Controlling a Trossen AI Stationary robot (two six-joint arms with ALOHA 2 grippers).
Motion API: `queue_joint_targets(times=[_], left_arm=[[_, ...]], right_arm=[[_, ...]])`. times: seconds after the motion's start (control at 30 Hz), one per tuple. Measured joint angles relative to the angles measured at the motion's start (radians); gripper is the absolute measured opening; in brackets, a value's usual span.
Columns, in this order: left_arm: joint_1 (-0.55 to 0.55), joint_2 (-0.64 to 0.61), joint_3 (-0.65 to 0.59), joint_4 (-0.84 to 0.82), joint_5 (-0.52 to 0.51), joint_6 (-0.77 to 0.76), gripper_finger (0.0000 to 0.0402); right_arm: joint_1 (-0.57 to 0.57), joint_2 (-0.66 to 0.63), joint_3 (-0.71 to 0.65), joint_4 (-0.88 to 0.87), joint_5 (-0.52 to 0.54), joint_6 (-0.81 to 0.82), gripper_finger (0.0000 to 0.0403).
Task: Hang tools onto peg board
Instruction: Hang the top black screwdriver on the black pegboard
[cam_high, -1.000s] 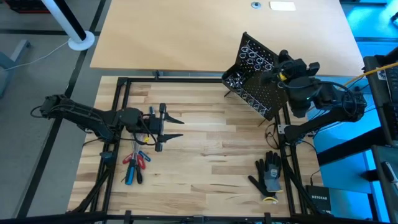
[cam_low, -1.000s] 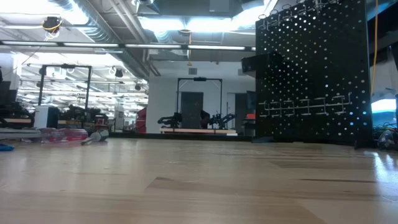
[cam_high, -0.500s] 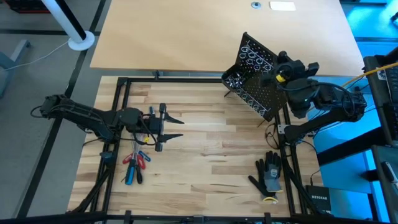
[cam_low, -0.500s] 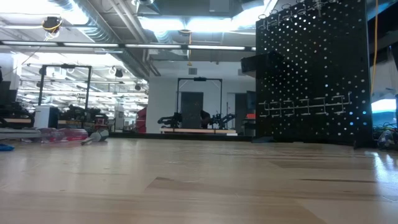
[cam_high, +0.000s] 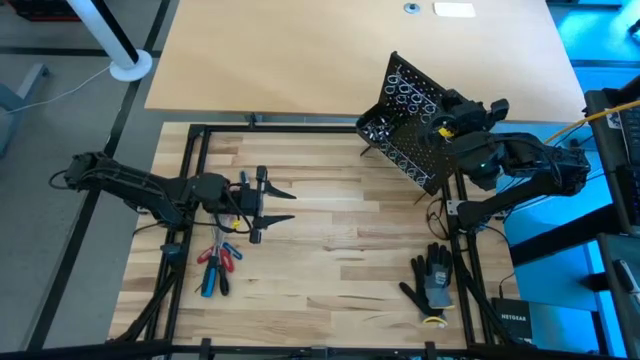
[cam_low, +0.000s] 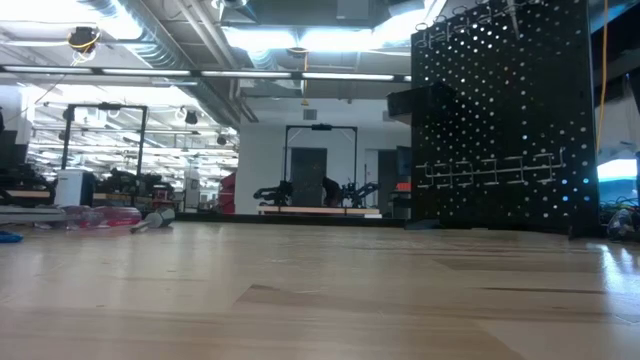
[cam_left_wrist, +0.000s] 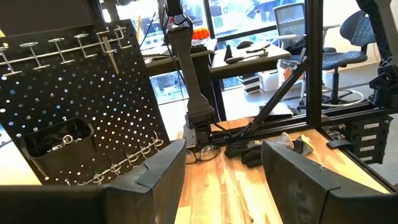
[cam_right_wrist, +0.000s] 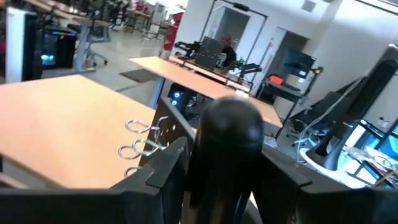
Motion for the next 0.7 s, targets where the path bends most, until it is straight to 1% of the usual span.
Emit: queue_joint_targets(times=[0.27, 0.43, 0.53, 0.7], left_arm=[[0.000, 0.000, 0.000, 0.000, 0.000, 0.000, 0.0200], [0.000, 0.000, 0.000, 0.000, 0.000, 0.000, 0.0200], [0.000, 0.000, 0.000, -0.003, 0.000, 0.000, 0.0200], [0.000, 0.000, 0.000, -0.009, 0.000, -0.007, 0.0200]], right_arm=[[0.000, 0.000, 0.003, -0.029, -0.002, 0.005, 0.0158], [0.000, 0.000, 0.040, -0.026, -0.008, -0.019, 0.0162], [0.000, -0.001, 0.071, -0.026, -0.034, -0.020, 0.0177], [0.000, -0.002, 0.112, -0.025, -0.102, -0.020, 0.0218]])
